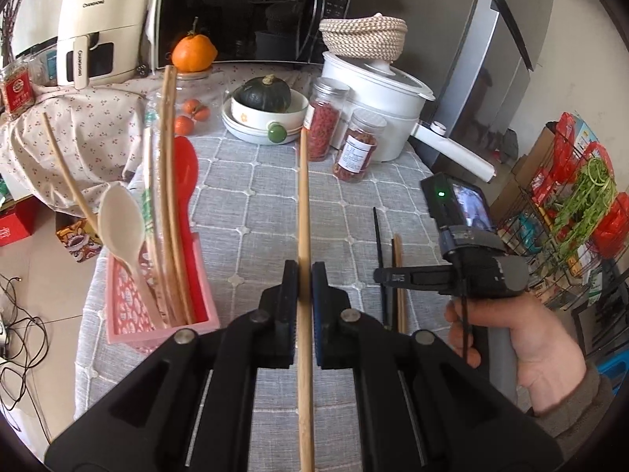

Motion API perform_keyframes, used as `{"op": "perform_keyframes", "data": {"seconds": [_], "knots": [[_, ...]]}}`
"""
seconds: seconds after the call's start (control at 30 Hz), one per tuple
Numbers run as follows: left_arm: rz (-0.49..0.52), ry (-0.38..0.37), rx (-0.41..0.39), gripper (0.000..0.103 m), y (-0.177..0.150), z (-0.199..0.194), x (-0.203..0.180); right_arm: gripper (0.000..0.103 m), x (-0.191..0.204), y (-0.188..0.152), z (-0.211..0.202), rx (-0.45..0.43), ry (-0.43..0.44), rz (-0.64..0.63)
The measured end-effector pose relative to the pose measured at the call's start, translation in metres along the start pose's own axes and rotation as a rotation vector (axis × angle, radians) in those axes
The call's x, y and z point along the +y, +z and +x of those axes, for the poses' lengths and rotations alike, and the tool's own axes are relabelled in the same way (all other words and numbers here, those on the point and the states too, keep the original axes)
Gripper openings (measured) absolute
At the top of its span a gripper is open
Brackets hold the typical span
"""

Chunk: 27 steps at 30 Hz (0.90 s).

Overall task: Organize utensils
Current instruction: 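Grasp a black chopstick with the right tool while the left tool lifts its wooden chopstick, then carry the wooden and black chopsticks to the pink holder and lower them in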

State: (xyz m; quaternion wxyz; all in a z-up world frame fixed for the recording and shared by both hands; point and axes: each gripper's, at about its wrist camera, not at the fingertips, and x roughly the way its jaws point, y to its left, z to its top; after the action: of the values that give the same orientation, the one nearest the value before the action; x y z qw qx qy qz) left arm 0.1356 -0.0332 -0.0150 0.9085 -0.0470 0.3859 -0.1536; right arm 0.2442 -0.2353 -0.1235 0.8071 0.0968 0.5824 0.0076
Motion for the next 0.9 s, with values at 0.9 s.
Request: {"op": "perform_keyframes", "data": {"seconds": [0.9], "knots": [[0.029,0.134,0.01,0.008,0.001,-0.01,0.005,0.006,0.039,-0.019,-0.122,-0.361,0.29,-0.12]]}}
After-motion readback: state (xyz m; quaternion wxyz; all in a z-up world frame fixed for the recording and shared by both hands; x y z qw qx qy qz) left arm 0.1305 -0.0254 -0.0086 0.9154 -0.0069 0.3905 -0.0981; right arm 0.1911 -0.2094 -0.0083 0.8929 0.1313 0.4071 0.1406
